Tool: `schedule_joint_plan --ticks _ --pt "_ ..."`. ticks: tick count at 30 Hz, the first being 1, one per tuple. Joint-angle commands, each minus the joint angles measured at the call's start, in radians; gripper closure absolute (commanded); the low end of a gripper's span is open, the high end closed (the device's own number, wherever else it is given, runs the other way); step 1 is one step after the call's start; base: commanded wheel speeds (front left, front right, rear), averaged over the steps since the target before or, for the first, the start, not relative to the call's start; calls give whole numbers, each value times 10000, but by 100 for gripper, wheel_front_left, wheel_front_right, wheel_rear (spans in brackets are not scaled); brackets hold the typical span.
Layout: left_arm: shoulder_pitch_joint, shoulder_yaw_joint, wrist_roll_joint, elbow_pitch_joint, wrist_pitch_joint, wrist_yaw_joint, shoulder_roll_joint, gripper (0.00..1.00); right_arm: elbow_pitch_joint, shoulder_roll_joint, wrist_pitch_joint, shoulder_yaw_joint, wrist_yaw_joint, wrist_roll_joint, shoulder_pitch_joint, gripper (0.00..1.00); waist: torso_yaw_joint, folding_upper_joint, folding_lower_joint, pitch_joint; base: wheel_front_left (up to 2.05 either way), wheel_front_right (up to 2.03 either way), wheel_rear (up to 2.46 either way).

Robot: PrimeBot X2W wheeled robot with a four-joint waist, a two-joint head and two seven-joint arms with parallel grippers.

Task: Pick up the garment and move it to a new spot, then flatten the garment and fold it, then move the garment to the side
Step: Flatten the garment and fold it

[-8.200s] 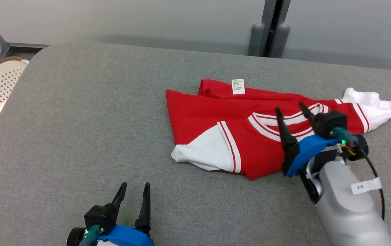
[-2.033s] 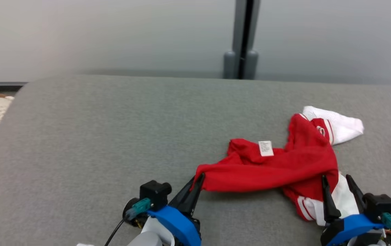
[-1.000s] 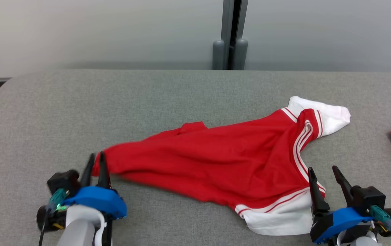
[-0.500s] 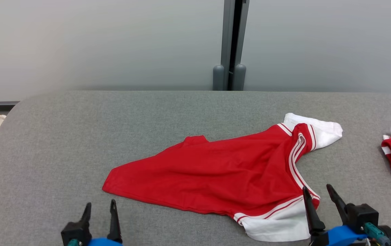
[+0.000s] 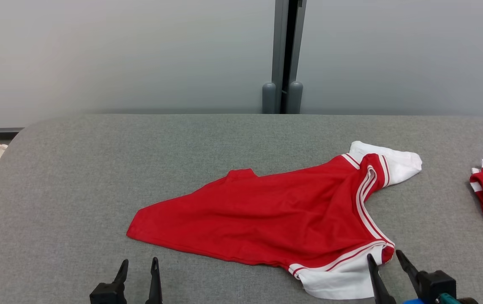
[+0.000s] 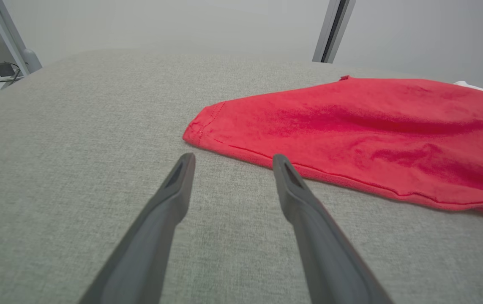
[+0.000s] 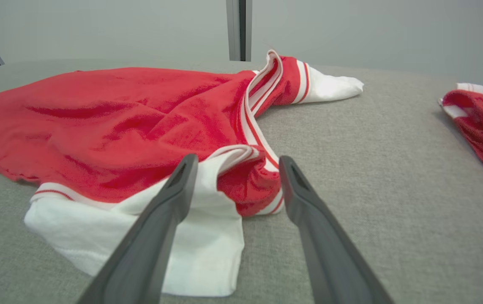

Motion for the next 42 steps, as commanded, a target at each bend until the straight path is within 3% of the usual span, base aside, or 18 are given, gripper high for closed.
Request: schedule_joint_plan --ticks 1,12,22,23,24,25,26,32,42 --pt "12 -84 -57 -44 -27 -18 -5 0 12 -23 -34 80 0 -151 364 0 42 0 1 -8 0 0 0" --pt "127 -219 -212 -48 -27 8 -5 0 659 -23 -34 188 0 -326 658 0 44 0 1 65 0 0 0" --pt "-104 -348 -288 26 -27 -25 -6 0 2556 -22 5 296 -1 -379 -204 0 230 0 1 188 0 0 0" --pt "-107 -337 -295 35 -27 -24 -6 0 2749 -20 15 303 0 -365 -269 7 236 0 1 212 0 0 0" --pt "-113 -315 -293 38 -27 -30 -6 0 2930 -22 38 309 -1 -366 -330 55 236 0 1 245 0 0 0" --pt "-126 -296 -283 44 -27 -41 -6 0 3118 -19 61 345 -1 -346 -373 80 235 0 1 270 0 0 0" --pt "-136 -279 -273 47 -27 -46 -6 0 3277 -11 72 387 0 -292 -394 100 231 0 1 289 0 0 0" --pt "-188 -216 -325 49 -27 -39 -6 0 3117 -88 65 -463 -24 -550 -382 100 141 0 1 377 0 0 0" --pt "-384 -256 -609 114 -27 -145 -7 0 1417 -461 -20 -2876 -8 -1382 82 100 -281 0 1 506 0 0 0"
